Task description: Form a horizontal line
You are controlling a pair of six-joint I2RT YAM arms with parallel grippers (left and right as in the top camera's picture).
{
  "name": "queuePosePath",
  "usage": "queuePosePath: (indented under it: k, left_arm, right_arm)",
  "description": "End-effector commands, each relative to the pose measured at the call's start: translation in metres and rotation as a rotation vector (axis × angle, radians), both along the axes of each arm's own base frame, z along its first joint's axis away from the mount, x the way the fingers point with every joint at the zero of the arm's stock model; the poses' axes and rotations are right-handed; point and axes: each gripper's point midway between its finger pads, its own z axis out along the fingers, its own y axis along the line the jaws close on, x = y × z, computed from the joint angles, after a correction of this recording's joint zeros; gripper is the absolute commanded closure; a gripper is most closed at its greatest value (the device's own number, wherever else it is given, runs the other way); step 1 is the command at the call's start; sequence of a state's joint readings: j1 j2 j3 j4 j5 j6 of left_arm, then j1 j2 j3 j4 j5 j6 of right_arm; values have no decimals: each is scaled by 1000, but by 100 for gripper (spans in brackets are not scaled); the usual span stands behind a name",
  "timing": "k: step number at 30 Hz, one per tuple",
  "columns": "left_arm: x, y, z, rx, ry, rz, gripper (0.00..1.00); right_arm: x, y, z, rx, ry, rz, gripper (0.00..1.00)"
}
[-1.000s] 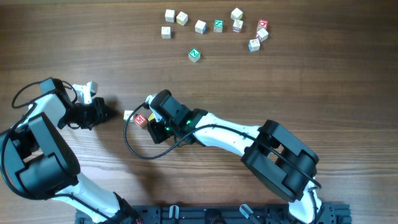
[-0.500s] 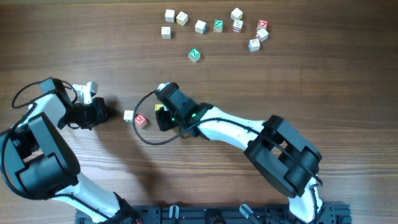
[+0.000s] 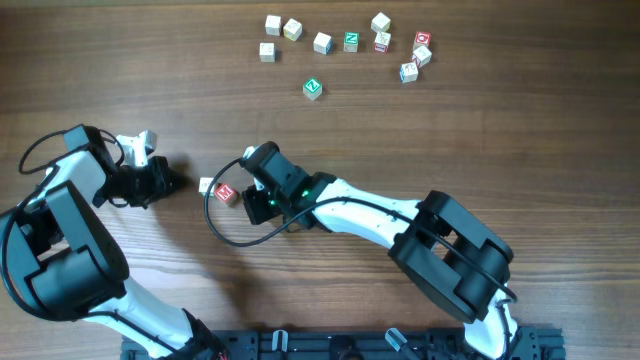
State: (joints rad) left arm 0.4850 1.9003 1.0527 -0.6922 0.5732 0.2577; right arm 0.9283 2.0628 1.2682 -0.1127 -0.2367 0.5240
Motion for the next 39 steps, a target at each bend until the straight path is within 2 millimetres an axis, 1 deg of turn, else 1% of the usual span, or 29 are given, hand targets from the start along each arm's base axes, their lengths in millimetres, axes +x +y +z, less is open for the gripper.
queuePosePath:
  k: [1,3,4,6,7,8,10,12,13,15,17,22,26,28,29,30,31,32,34,35,39]
  left_arm:
    - [-2,-3,-6,-15,2,-19,96]
    - [-3,-3,-6,-16,3,-19,96]
    - [-3,-3,-6,-17,5,-19,96]
    - [-3,-3,-6,-17,6,-19,96]
    - [-3,-3,-6,-17,5,-19,96]
    - [-3,-3,-6,-17,5,-19,96]
    - [-3,-3,-6,-17,5,-19,96]
    - [-3,-3,-6,-17,5,-19,96]
    - [-3,-3,-6,-17,5,-19,96]
    - [-3,-3,-6,-16,5,-19,96]
    - [-3,-3,-6,-15,3,-19,96]
    - [-2,-3,-6,-15,2,-19,96]
    - [-2,-3,-6,-15,3,-18,96]
    - [-2,-3,-6,-15,2,-19,96]
    - [-3,-3,-6,-15,3,-18,96]
    - [-3,-3,-6,-16,5,-18,96]
    - [-3,-4,-6,-17,7,-18,96]
    - [-3,-3,-6,-17,6,-18,96]
    - [-3,-3,-6,-17,5,-19,96]
    - [-3,-3,-6,-16,4,-19,96]
    - [-2,-3,-6,-15,2,-19,96]
  right_arm:
    - [-4,4,13,67,130,-77,96]
    - [-2,4,19,134,306,-214,95]
    - [5,5,27,206,429,-305,95]
    - [16,7,35,258,459,-359,95]
    - [20,11,39,288,456,-366,96]
    - [22,15,40,302,445,-362,95]
    - [19,17,23,282,489,-437,95]
    - [19,11,6,233,489,-494,95]
    - [19,6,1,208,506,-540,96]
    - [16,1,-2,186,523,-560,95]
    - [13,-9,-12,142,576,-649,95]
    - [10,-8,-13,149,631,-692,96]
    - [12,-7,-12,160,636,-714,95]
    - [10,8,1,231,686,-668,96]
    - [15,18,13,294,672,-626,95]
    - [21,25,21,338,623,-604,96]
    - [28,28,24,360,564,-625,95]
    - [25,31,22,356,548,-654,95]
    - [13,37,18,332,522,-647,96]
    - [10,38,14,319,497,-649,96]
    - [10,37,11,302,463,-662,95]
